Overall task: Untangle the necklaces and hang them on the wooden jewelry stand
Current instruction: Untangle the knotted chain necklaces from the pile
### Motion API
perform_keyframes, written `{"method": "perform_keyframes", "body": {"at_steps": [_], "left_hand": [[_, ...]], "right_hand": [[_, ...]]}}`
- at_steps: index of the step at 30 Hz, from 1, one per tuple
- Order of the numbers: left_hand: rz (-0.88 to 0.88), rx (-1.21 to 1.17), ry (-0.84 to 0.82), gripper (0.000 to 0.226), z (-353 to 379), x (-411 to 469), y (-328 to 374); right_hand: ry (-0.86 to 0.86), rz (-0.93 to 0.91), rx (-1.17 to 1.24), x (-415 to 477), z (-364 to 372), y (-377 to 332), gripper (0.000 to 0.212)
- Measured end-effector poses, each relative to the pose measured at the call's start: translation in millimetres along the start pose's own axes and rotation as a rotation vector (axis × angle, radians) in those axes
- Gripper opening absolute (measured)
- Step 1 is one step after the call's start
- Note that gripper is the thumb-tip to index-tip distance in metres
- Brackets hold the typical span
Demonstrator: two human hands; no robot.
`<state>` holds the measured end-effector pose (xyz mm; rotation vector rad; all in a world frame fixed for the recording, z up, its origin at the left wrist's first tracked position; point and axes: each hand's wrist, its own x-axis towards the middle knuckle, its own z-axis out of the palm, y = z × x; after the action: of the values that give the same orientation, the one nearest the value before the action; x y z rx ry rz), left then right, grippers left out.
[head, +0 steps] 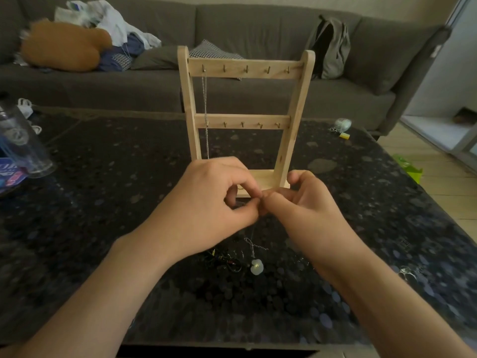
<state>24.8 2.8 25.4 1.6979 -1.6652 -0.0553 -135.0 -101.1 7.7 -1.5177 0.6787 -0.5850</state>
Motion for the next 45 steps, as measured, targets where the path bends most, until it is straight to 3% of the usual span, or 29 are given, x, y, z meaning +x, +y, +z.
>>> {"method": "perform_keyframes", "body": {"at_steps": [7, 12, 16, 20, 24, 27, 32, 37, 45], "left_hand": [[0.009, 0.017, -0.029, 0.004, 5.1, -0.9, 2.6], [-0.024, 0.008, -0.024, 0.013, 8.1, -1.3, 2.4], [-0.001, 0.035, -0.026, 0.007, 9.4, -2.3, 4.9], [0.046, 0.1, 0.039, 0.005, 13.1, -3.5, 5.1], [-0.027, -0.015, 0.088, 0.001, 10.4, -2.2, 3.7], [-0.085, -0.138, 0.061, 0.004, 7.2, -2.8, 5.5], [-0.141, -0.25, -0.018, 0.01, 3.2, -2.2, 9.0], [-0.19, -0.353, -0.053, 0.012, 1.5, -1.6, 6.0], [-0.249, -0.432, -0.101, 0.013, 0.7, -0.3, 3.2]], "right_hand": [[-0.001, -0.025, -0.075, 3.2, -2.5, 2.6, 0.032], [-0.036, -0.051, -0.124, 4.0, -2.7, 5.5, 0.029], [-0.031, 0.018, 0.004, 7.3, -6.2, 7.8, 0.033], [-0.047, 0.082, 0.136, 8.6, -3.9, 3.6, 0.062], [-0.062, 0.069, 0.2, 7.4, -8.2, 4.7, 0.05], [-0.012, 0.009, 0.162, 6.0, -8.2, 4.0, 0.054], [0.05, -0.227, 0.132, 0.5, -7.5, -0.6, 0.023], [0.029, -0.409, -0.005, -5.2, -4.6, -5.0, 0.036], [0.037, -0.474, -0.095, -7.8, -4.4, -5.0, 0.043]]}}
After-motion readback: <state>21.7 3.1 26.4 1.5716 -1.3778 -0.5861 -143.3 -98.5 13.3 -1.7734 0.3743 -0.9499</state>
